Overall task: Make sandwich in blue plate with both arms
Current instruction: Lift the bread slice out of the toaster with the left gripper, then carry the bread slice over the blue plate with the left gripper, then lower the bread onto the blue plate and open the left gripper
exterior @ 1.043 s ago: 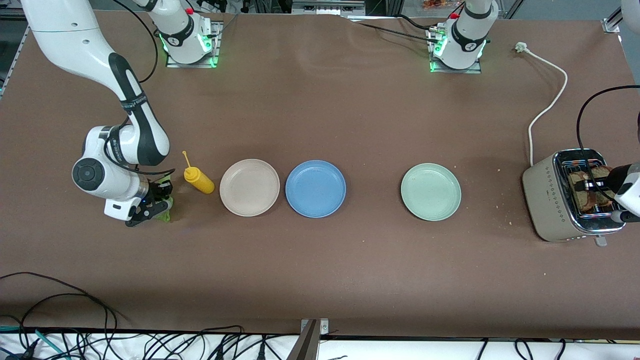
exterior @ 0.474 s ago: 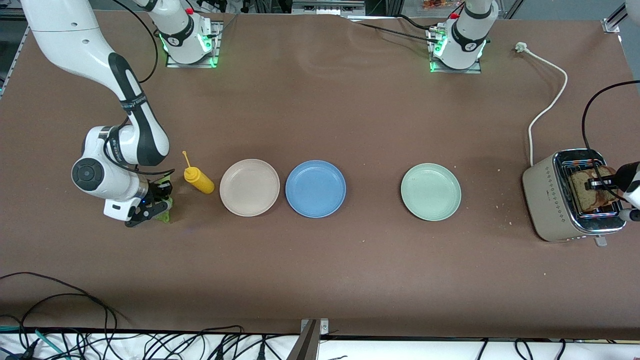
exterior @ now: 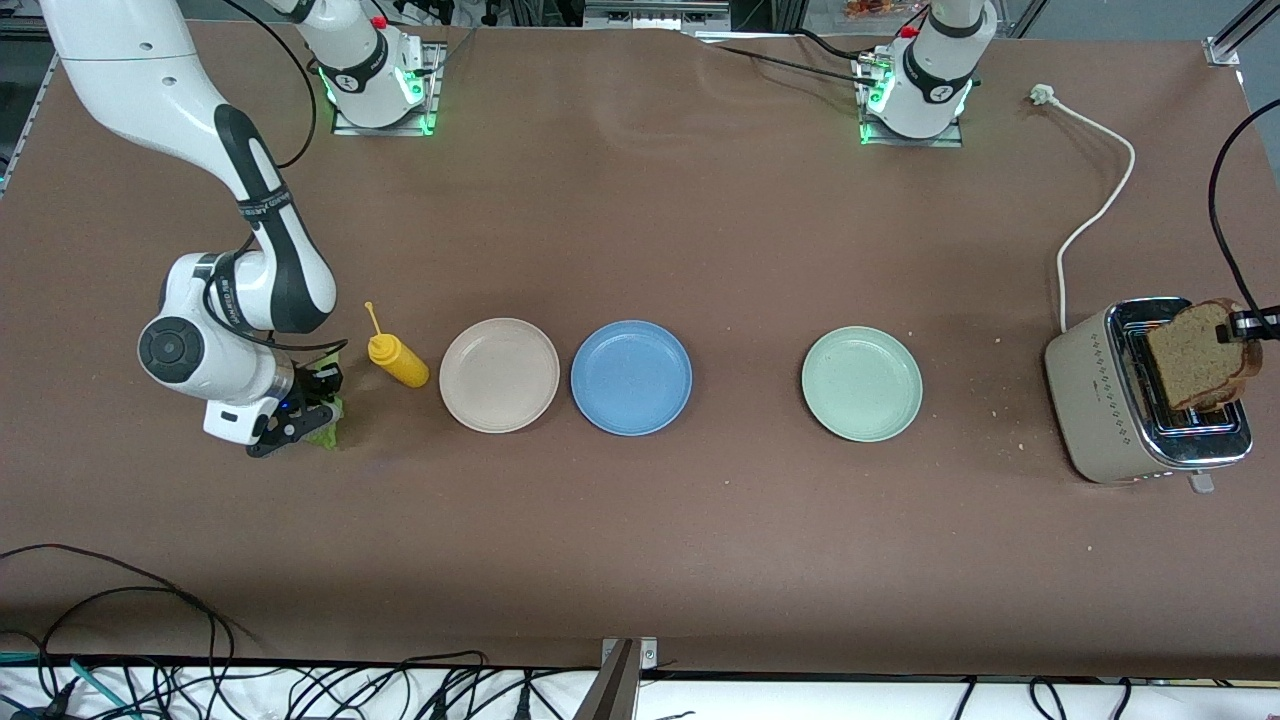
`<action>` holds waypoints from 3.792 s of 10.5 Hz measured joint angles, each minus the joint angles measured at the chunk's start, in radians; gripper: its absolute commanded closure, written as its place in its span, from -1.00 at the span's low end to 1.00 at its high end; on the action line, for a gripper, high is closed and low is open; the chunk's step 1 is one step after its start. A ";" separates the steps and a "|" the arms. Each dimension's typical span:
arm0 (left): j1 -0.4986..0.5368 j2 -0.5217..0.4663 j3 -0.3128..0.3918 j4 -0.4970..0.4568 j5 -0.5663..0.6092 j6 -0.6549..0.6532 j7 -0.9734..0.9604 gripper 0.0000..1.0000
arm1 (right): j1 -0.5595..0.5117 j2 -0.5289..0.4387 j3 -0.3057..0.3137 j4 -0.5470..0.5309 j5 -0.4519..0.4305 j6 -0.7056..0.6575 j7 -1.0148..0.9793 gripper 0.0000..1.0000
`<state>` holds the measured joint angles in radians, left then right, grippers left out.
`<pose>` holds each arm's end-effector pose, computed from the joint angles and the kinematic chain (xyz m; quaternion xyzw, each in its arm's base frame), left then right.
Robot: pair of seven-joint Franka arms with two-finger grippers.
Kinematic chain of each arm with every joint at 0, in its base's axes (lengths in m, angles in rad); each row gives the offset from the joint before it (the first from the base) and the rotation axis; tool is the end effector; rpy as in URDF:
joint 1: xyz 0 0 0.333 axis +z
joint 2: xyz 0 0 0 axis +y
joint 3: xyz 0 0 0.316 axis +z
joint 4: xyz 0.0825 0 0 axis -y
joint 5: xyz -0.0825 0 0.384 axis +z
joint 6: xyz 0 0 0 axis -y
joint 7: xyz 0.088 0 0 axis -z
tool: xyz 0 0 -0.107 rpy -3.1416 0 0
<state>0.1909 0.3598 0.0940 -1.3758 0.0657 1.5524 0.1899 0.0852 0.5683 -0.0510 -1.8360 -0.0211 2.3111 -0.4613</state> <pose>0.6222 0.1799 0.4982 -0.9937 -0.0434 0.0997 0.0268 0.6362 0.0231 0.2118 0.9655 0.2554 -0.0498 0.0110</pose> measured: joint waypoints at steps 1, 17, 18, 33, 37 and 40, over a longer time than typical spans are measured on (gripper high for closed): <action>-0.006 -0.002 -0.013 0.026 0.000 -0.019 0.000 1.00 | 0.001 0.000 0.000 0.014 0.000 -0.024 0.000 0.65; -0.473 0.220 -0.069 -0.077 -1.030 0.242 -0.281 1.00 | 0.003 0.001 -0.001 0.072 0.001 -0.092 0.000 0.65; -0.527 0.254 -0.069 -0.077 -1.070 0.321 -0.282 1.00 | 0.003 0.001 -0.001 0.072 0.001 -0.093 0.000 0.65; -0.808 0.422 -0.007 -0.082 -1.107 0.611 -0.299 1.00 | -0.001 0.005 -0.002 0.072 0.002 -0.094 0.000 0.65; -0.805 0.447 0.022 -0.082 -1.107 0.610 -0.284 -1.00 | -0.001 0.005 -0.002 0.072 0.002 -0.094 0.000 0.65; -0.773 0.447 0.080 -0.086 -1.107 0.559 -0.260 -1.00 | -0.001 0.005 -0.002 0.072 0.002 -0.094 0.000 0.65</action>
<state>-0.5817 0.8066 0.1744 -1.4621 -1.0414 2.1115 -0.0698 0.0842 0.5737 -0.0526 -1.7642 -0.0194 2.2166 -0.4613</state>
